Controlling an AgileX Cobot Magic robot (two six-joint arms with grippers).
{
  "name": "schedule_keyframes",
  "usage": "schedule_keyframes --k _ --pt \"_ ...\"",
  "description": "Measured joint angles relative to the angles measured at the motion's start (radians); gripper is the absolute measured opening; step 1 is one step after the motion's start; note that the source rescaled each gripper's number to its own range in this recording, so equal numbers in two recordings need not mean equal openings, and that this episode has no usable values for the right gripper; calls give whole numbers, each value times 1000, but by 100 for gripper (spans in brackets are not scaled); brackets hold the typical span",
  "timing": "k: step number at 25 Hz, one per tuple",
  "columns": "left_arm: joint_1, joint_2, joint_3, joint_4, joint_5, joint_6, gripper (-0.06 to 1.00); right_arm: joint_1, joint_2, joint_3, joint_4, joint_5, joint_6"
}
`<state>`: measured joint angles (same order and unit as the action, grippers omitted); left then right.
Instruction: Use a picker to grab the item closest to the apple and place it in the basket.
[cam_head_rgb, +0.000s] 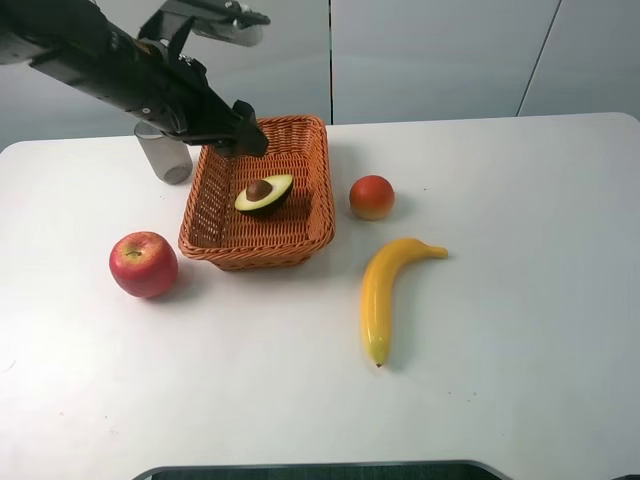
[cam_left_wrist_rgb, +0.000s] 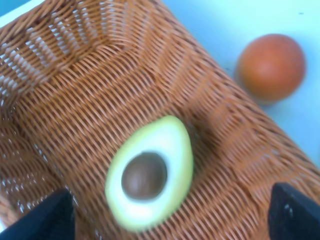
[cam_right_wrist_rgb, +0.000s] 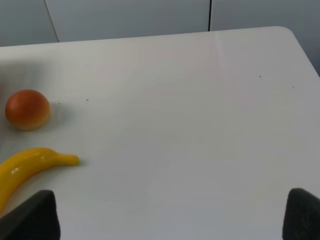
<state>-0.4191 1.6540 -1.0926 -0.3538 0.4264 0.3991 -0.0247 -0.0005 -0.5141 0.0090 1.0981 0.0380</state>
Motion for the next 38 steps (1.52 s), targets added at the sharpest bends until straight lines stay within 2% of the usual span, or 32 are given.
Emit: schedule_keyframes --k 4,8,11,16,21,28,31,36,38 --pt "122 -107 0 43 118 -55 100 0 0 0 0 0 0" --pt "261 -226 4 77 182 -109 100 0 0 0 0 0 0" --pt "308 -332 8 156 228 -180 100 0 0 0 0 0 0" --pt "317 -526 13 322 345 -326 100 0 0 0 0 0 0" --pt "317 -758 13 403 476 -386 100 0 0 0 0 0 0" --pt "317 -1063 35 426 706 -389 100 0 0 0 0 0 0" --pt "317 -1193 102 439 717 -389 100 0 0 0 0 0 0" --pt "317 -1391 273 354 709 -389 100 0 0 0 0 0 0" --pt "317 -1461 350 354 700 -389 100 0 0 0 0 0 0"
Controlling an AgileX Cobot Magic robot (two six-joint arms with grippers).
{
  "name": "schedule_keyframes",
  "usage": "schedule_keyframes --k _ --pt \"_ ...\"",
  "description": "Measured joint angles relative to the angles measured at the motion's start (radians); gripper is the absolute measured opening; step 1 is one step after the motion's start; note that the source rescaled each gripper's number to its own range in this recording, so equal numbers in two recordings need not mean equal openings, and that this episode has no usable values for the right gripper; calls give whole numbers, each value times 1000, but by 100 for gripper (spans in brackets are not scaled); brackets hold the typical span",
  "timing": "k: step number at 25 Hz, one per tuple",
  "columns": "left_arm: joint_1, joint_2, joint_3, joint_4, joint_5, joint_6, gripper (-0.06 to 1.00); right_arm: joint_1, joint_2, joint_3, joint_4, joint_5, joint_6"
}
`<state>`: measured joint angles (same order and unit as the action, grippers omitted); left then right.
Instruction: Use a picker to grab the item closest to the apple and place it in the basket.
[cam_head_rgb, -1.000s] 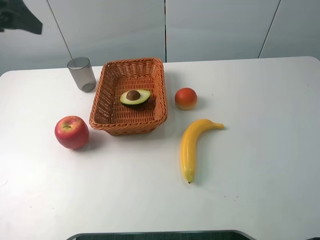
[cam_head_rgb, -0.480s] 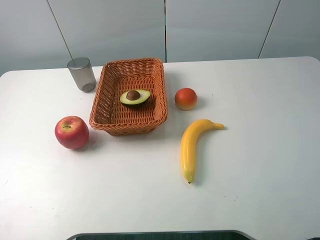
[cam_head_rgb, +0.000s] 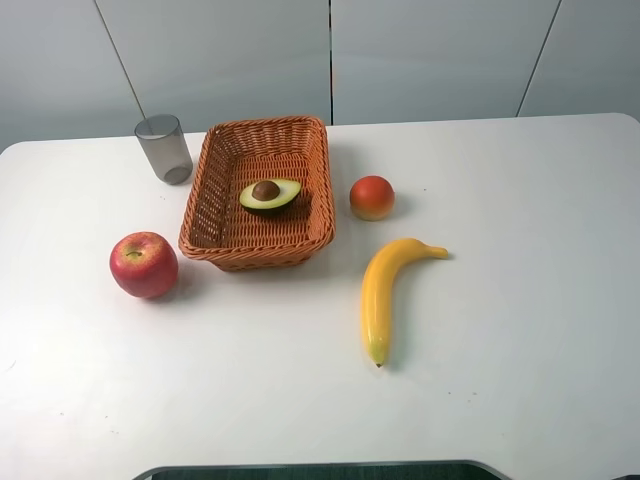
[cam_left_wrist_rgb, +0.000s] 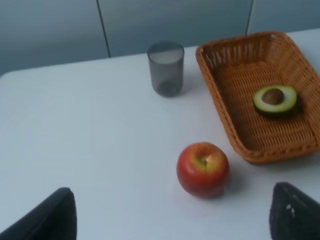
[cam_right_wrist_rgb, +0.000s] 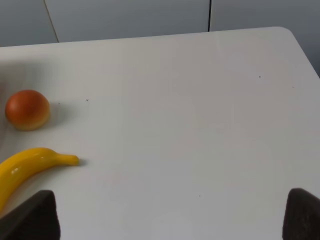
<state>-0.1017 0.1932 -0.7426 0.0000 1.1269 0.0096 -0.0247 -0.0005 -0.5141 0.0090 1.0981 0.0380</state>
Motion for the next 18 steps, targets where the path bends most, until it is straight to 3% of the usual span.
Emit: schedule_keyframes --k 6,18 --pt "0 -184 114 0 -14 0 100 0 0 0 0 0 0" --pt "0 -193 224 17 -24 -2 100 0 0 0 0 0 0"
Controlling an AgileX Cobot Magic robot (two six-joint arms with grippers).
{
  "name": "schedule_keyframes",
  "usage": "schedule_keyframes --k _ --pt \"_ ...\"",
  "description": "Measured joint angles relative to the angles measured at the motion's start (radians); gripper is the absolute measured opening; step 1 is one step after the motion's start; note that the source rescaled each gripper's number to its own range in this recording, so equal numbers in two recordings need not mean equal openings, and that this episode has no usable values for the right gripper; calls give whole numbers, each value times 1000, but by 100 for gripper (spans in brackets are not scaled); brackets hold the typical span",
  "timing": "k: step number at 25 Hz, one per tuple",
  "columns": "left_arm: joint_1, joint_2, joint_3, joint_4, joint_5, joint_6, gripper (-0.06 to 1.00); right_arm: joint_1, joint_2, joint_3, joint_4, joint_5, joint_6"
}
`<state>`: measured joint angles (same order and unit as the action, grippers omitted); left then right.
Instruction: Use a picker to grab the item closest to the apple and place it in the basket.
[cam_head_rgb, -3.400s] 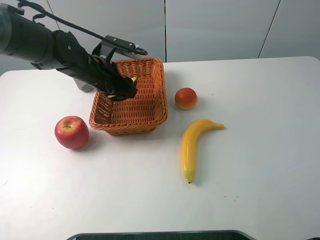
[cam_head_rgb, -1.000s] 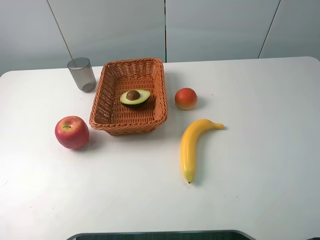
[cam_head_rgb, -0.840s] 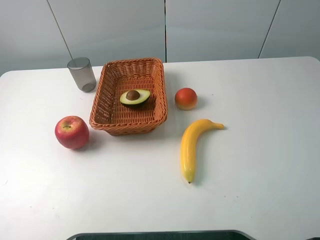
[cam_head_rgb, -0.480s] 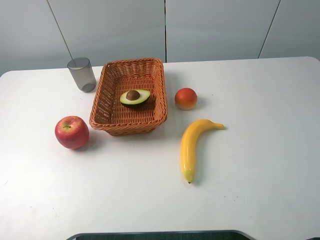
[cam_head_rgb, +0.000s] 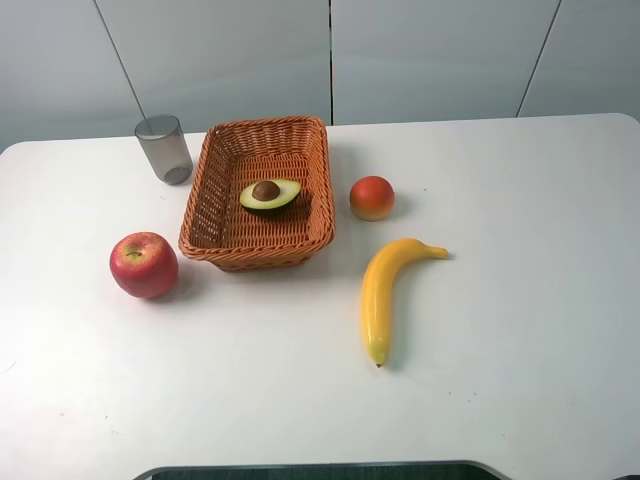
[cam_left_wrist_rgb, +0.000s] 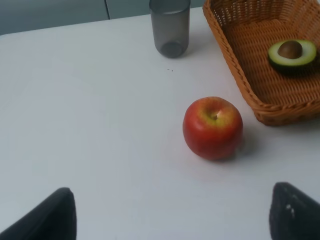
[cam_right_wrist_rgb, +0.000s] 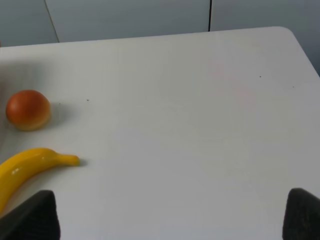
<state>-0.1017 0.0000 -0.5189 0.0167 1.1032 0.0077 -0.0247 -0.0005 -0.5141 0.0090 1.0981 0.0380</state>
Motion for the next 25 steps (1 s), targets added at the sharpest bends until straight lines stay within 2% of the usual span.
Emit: schedule_keyframes --k 25 --pt "0 0 7 2 -14 -22 100 0 0 0 0 0 0"
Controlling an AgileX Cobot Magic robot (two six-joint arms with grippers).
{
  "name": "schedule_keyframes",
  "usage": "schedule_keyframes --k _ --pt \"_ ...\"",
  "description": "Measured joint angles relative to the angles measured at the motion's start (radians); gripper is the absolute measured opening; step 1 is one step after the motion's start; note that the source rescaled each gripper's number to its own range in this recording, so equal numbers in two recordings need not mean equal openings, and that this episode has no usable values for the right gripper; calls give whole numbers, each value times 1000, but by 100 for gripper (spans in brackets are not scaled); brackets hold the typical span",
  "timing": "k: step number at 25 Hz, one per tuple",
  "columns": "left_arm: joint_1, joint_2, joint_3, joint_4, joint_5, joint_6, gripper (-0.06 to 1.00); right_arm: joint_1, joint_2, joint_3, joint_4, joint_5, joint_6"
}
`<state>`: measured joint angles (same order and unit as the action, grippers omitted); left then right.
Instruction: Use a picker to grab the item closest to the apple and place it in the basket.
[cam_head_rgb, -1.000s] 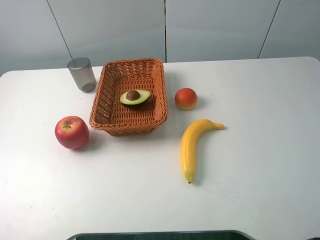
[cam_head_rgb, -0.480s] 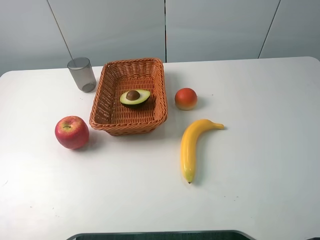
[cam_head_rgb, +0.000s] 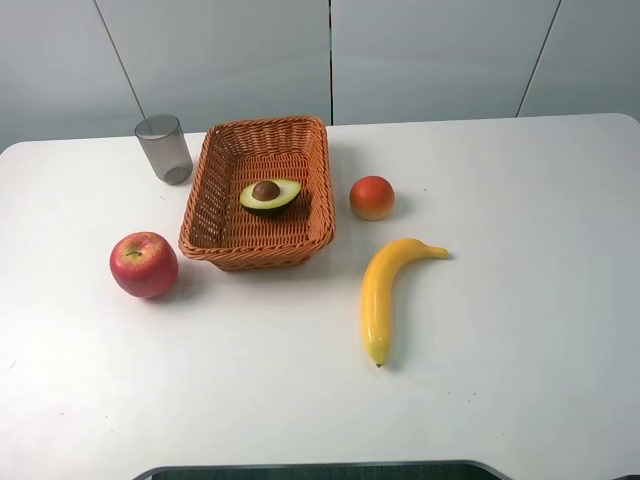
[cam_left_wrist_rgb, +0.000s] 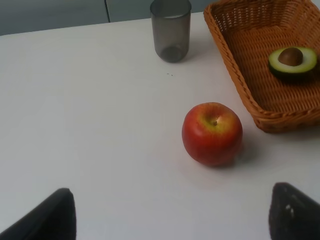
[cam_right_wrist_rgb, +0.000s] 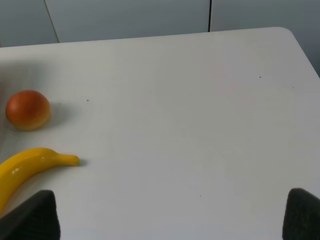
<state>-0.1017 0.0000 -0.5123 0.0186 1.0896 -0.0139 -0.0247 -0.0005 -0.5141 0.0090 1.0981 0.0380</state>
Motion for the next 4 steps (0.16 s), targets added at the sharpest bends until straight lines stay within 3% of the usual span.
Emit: schedule_keyframes --k 4 --pt "0 0 0 0 0 0 100 0 0 0 0 0 0"
